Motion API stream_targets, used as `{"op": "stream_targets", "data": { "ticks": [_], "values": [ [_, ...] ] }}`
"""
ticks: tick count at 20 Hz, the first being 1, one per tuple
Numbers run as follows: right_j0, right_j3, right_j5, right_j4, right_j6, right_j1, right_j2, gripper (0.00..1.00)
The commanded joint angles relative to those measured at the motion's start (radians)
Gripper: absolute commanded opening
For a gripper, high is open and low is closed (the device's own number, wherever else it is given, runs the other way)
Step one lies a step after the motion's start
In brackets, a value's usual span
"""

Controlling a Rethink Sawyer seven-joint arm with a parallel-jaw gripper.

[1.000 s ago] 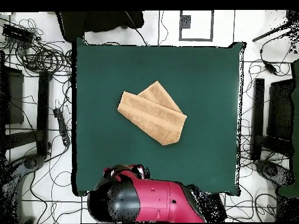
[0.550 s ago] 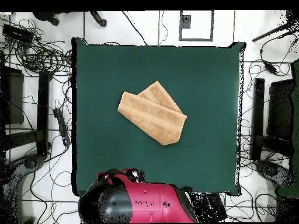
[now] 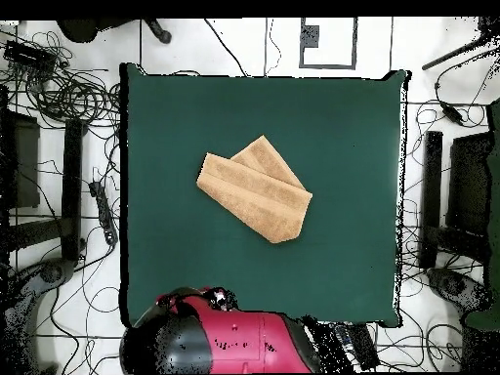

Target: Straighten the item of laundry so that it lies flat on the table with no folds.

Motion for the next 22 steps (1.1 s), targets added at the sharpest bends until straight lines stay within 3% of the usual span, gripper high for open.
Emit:
{"op": "stream_targets", "data": {
  "ticks": [1,10,15,19,22],
  "values": [
    [-0.030,0.014,0.074,-0.017,0.028,0.076,0.024,1.00],
    [-0.143,-0.007,0.120,-0.114,-0.095,0.135,0.056,1.00],
    [-0.176,0.058,0.067,-0.052,-0.123,0.064,0.084,1.00],
    [-0.182,0.044,0.050,-0.002,-0.072,0.054,0.087,1.00],
    [-0.186,0.035,0.043,-0.028,-0.054,0.052,0.072,1.00]
  ]
}}
